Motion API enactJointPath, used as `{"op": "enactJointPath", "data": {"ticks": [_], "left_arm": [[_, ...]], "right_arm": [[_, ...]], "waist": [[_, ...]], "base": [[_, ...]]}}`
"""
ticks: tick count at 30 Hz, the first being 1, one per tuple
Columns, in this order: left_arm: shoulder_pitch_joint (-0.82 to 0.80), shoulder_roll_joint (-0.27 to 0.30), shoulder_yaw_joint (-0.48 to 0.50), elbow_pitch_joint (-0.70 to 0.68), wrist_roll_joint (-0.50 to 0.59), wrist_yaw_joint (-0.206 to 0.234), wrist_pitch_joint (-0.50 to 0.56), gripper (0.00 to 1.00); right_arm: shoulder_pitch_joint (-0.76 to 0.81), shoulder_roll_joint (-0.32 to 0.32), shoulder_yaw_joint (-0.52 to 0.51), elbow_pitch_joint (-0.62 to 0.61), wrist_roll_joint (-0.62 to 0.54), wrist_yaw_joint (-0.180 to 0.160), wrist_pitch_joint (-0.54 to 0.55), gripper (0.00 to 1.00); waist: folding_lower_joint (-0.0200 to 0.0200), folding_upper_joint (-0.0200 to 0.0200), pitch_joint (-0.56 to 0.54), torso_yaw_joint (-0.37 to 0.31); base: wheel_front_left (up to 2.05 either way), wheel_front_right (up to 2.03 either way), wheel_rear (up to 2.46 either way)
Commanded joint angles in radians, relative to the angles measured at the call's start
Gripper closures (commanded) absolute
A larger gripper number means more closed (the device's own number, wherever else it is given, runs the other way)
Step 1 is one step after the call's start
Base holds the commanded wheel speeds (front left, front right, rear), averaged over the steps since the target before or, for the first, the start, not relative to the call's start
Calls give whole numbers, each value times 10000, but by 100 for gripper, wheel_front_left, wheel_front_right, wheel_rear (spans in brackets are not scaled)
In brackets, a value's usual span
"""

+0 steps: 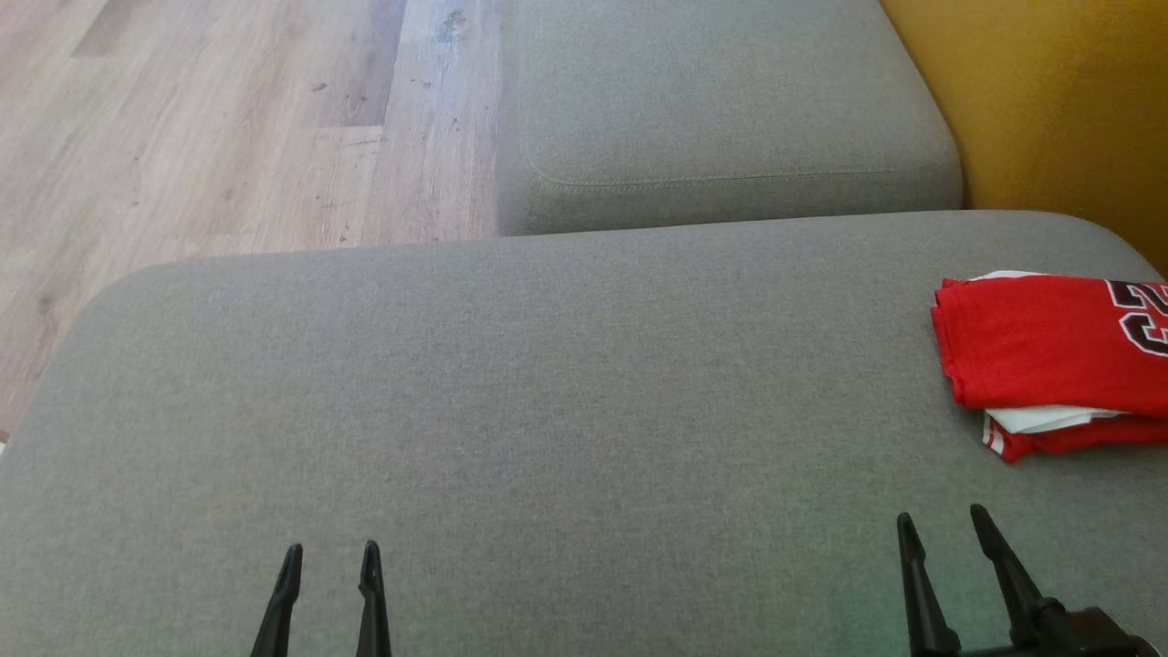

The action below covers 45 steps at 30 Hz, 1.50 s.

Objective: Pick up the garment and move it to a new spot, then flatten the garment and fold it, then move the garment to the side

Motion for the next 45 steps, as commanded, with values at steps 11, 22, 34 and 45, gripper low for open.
{"op": "enactJointPath", "data": {"ticks": [11,22,34,45], "left_arm": [[187,-4,32,389,-35,7,40,100],[-176,76,155,522,-1432,-106,268,100],[-630,146,294,797,-2919,-279,538,100],[-1029,196,443,1007,-4268,-423,796,100]], "right_arm": [[73,2,60,318,27,0,13,100],[-271,-86,47,412,1503,-1,247,100],[-669,-162,14,552,3067,-2,520,100],[-1020,-214,-38,664,4485,-3,786,100]], "waist": [[1,-1,-27,-98],[1,-1,89,-113],[1,-1,211,-129],[1,-1,325,-144]], "base": [[0,0,0],[0,0,0],[0,0,0],[0,0,0]]}}
